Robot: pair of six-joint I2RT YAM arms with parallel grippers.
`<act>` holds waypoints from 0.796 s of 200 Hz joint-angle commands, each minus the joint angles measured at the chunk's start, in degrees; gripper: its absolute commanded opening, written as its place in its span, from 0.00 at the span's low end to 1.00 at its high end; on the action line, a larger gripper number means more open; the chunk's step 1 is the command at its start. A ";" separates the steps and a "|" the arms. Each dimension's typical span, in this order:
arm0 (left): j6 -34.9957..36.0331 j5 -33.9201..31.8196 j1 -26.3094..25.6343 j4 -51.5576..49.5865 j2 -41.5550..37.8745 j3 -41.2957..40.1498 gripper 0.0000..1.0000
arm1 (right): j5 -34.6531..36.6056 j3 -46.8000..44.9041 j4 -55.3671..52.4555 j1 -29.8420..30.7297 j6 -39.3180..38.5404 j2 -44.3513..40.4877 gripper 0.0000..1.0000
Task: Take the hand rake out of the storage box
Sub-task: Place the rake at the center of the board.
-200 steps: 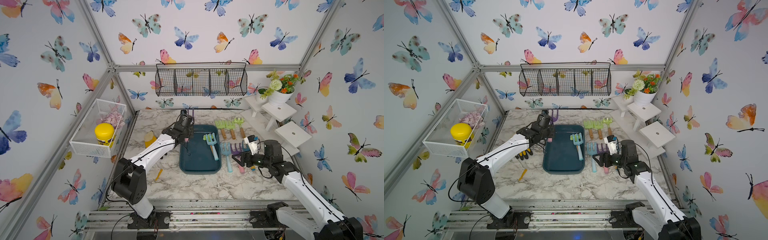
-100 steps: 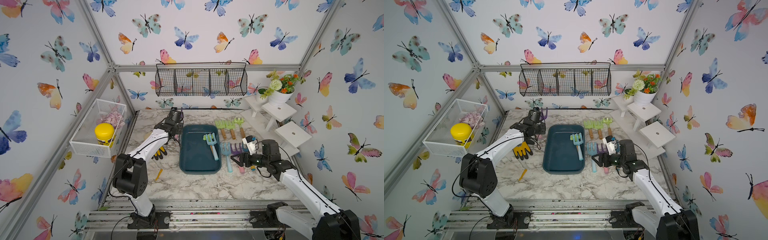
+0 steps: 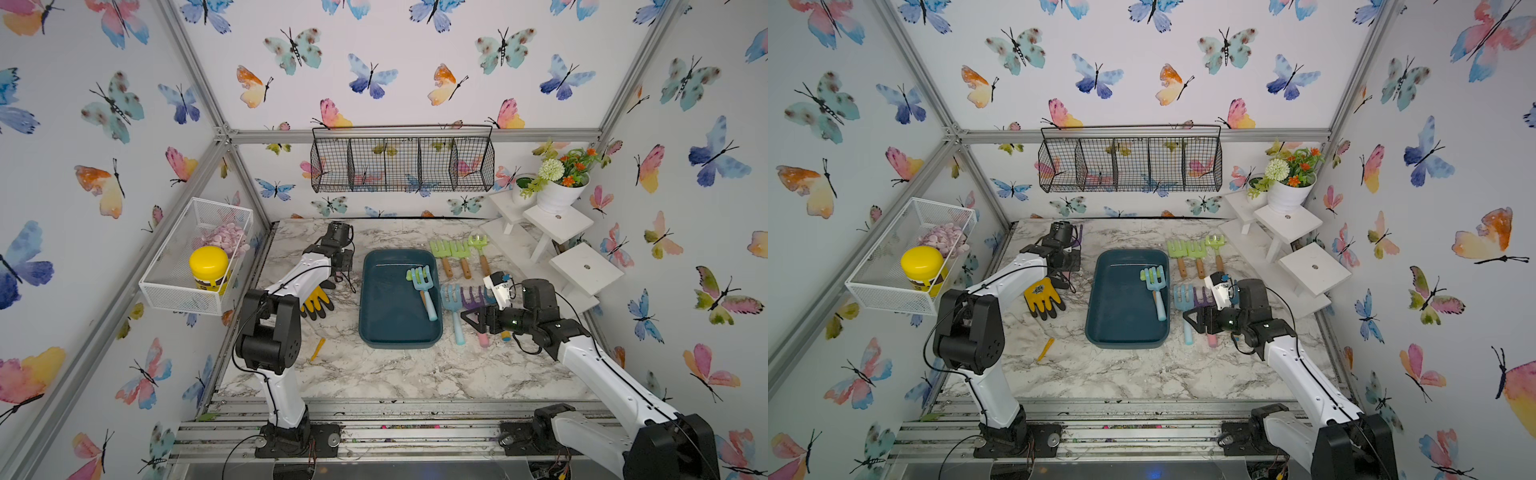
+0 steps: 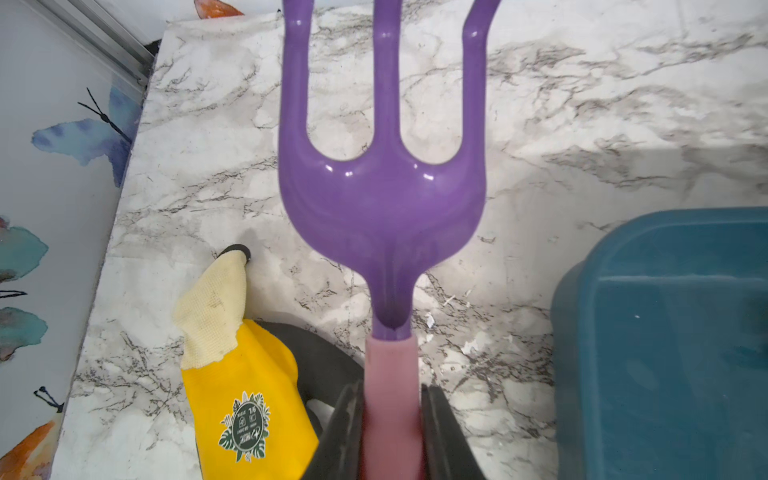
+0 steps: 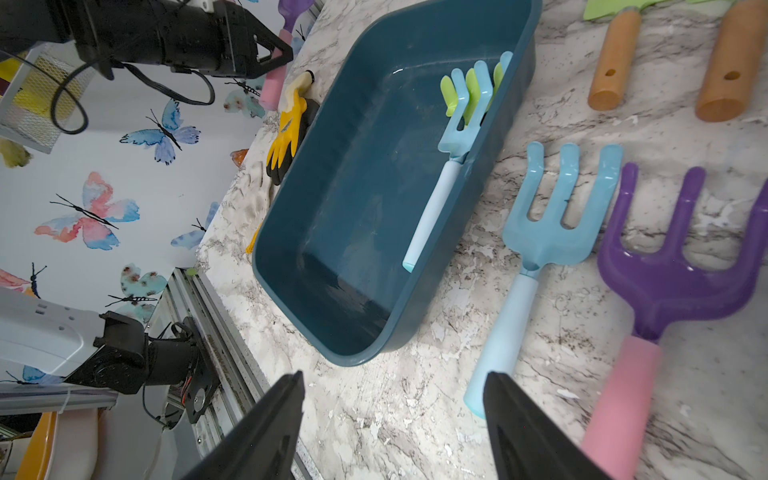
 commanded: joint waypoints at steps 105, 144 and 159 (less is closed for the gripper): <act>4.96 3.80 6.99 2.07 18.95 14.91 0.06 | -0.38 0.19 -0.83 0.07 -0.29 2.51 0.74; 5.25 7.13 9.03 2.70 21.27 18.85 0.06 | 0.21 0.56 -1.13 0.29 -0.47 3.75 0.74; 6.12 7.39 9.01 1.99 22.47 20.99 0.06 | 0.33 0.65 -1.22 0.37 -0.56 4.15 0.74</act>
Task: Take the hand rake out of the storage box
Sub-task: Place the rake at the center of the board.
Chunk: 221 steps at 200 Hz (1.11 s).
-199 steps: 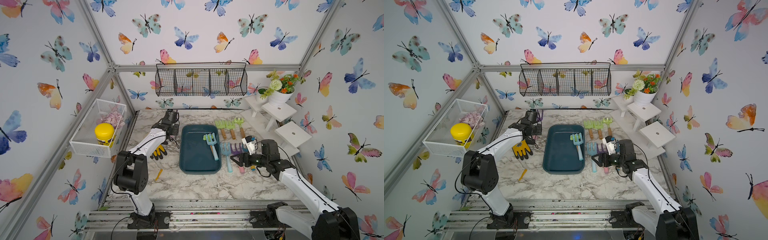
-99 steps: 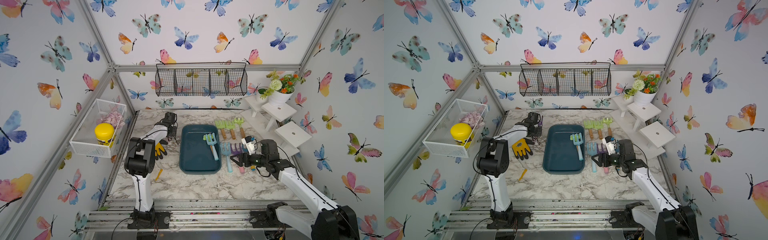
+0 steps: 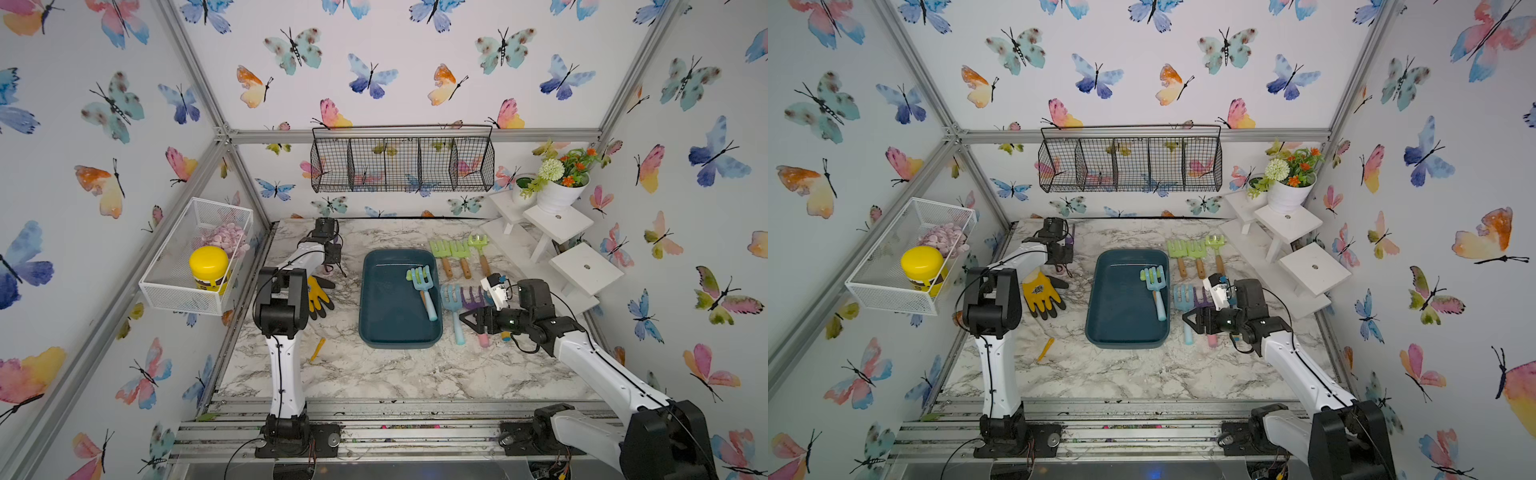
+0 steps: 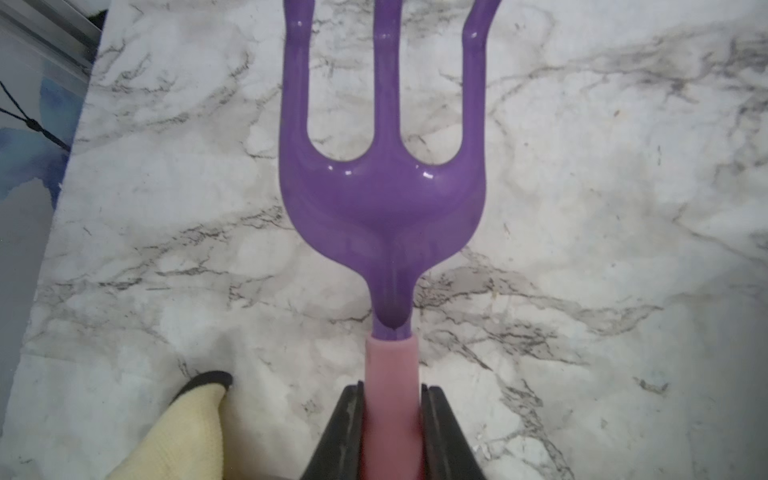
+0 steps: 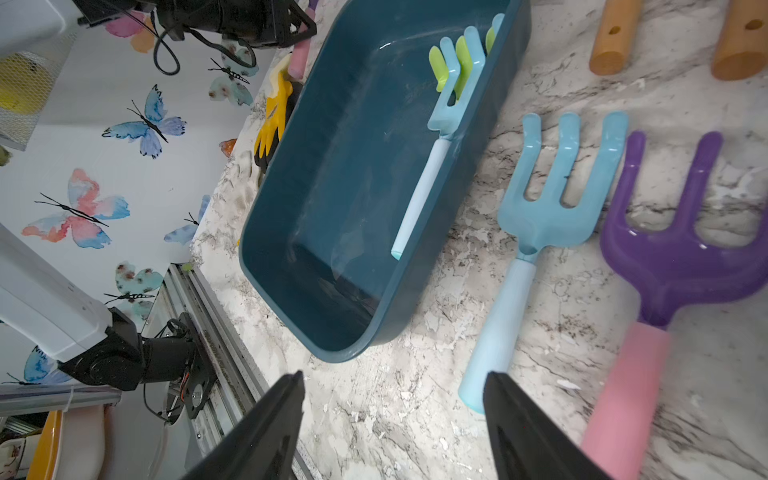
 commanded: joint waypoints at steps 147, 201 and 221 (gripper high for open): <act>3.17 5.01 0.28 -1.97 6.93 5.99 0.09 | 1.42 0.31 -0.67 0.59 -0.54 1.13 0.75; 3.52 4.84 -0.30 -4.06 9.31 8.14 0.17 | 1.68 -0.14 -0.05 0.59 -0.45 0.88 0.75; 3.52 5.06 -0.32 -4.23 9.31 8.35 0.22 | 1.59 -0.05 -0.13 0.60 -0.45 0.83 0.76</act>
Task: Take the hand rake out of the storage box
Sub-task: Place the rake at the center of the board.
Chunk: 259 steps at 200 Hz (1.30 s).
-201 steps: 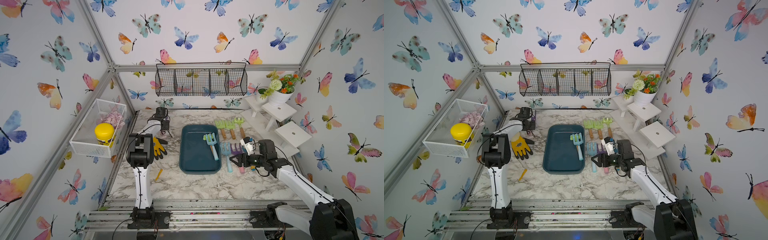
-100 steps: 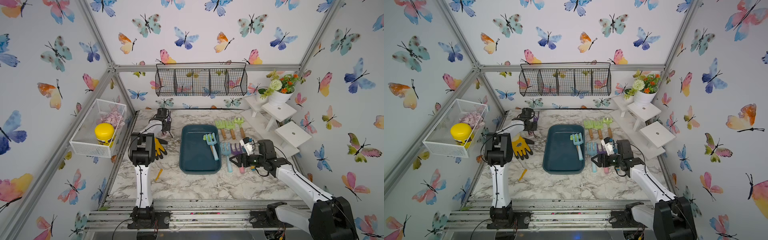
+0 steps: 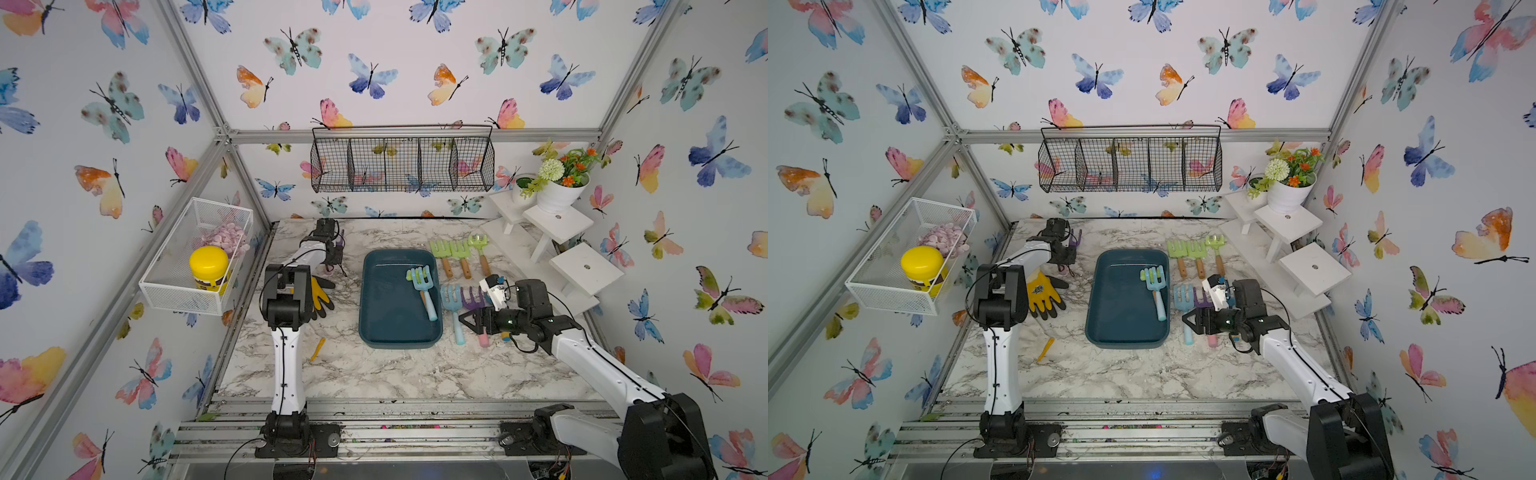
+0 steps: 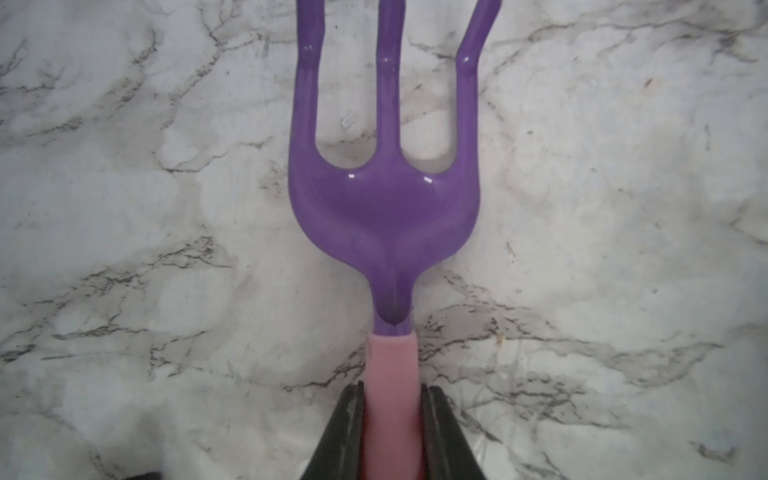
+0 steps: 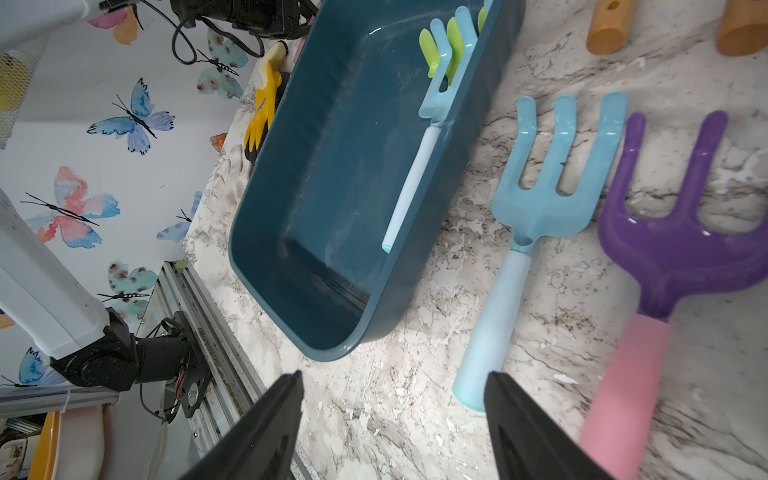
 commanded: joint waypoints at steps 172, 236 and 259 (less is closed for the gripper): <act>-10.17 3.47 -11.71 -2.04 -27.63 -19.40 0.82 | 3.09 -0.84 0.57 0.31 0.01 -4.93 0.80; -18.42 7.32 -21.64 0.57 -39.30 -31.65 0.77 | 4.13 -1.28 0.30 0.24 0.73 -7.93 0.80; -20.55 4.86 -28.22 0.74 -39.76 -32.41 0.77 | 4.76 -1.46 0.28 0.26 1.17 -9.38 0.80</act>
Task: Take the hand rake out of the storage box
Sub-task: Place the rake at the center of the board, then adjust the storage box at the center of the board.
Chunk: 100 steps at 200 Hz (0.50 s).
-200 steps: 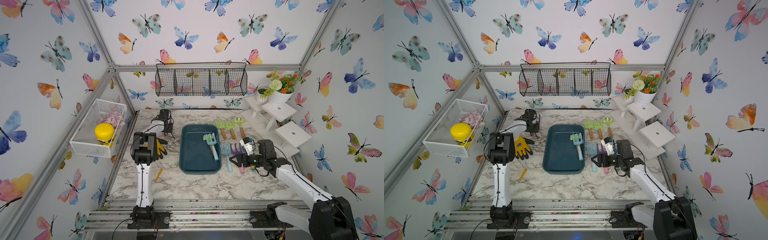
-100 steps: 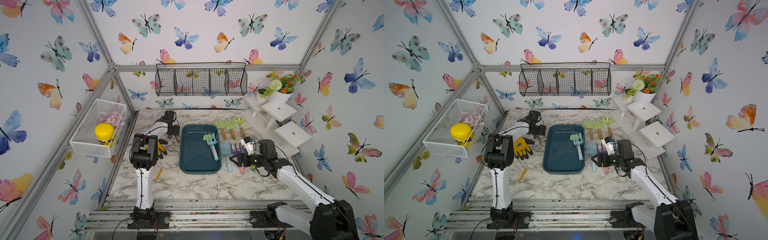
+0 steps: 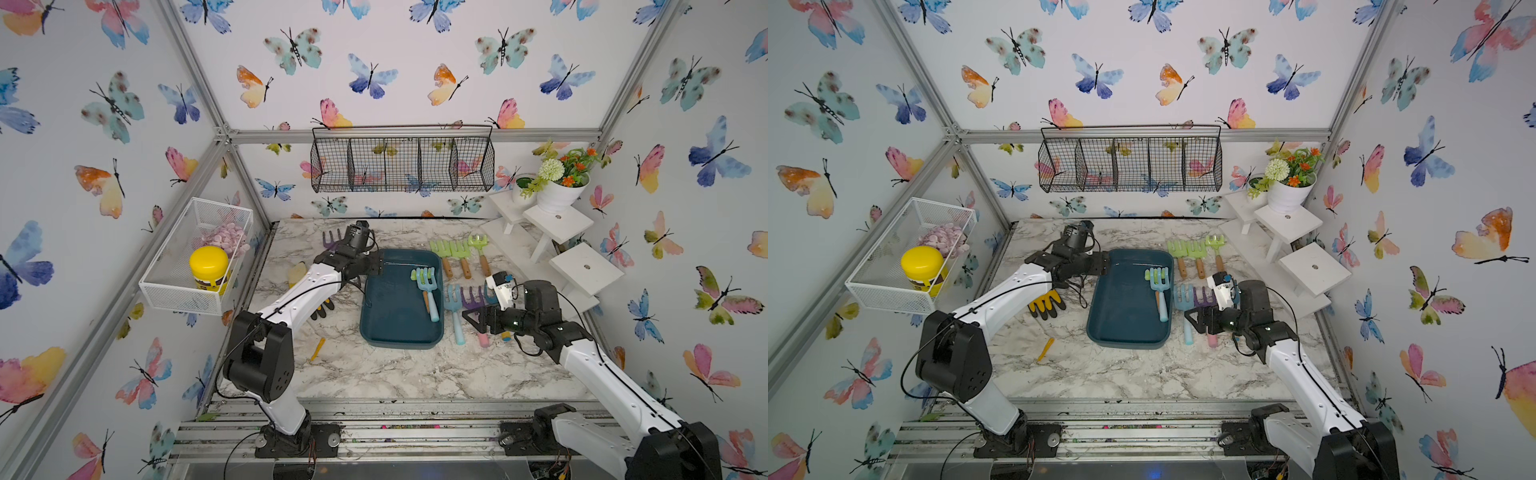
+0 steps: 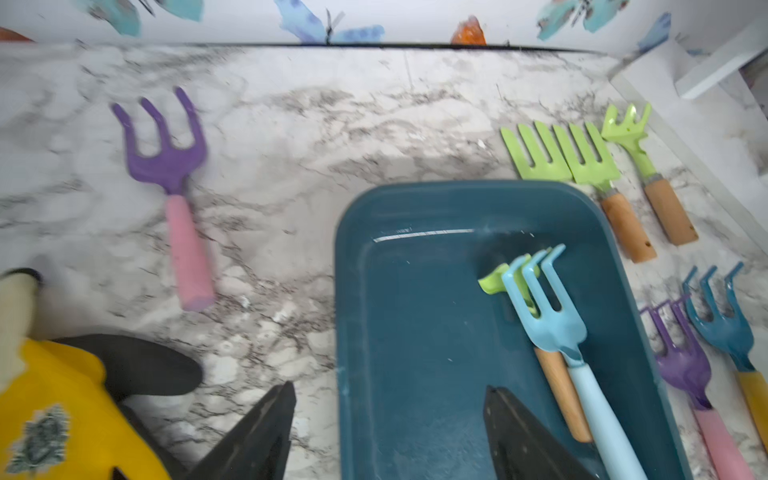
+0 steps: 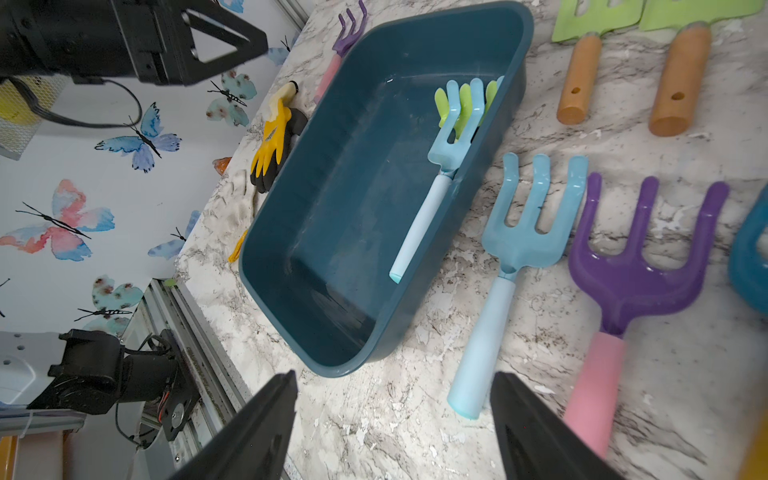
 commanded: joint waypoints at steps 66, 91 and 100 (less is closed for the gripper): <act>-9.07 -2.46 -15.42 2.30 0.40 -4.09 0.76 | 11.63 4.16 -7.41 0.24 4.54 -2.39 0.89; -10.77 -1.39 -15.79 4.57 -0.05 -6.74 0.75 | 15.59 4.35 -8.43 0.24 5.38 -2.36 0.98; -11.15 -1.10 -16.32 5.36 -0.01 -7.47 0.74 | 16.32 4.08 -7.98 0.22 5.80 -2.06 0.99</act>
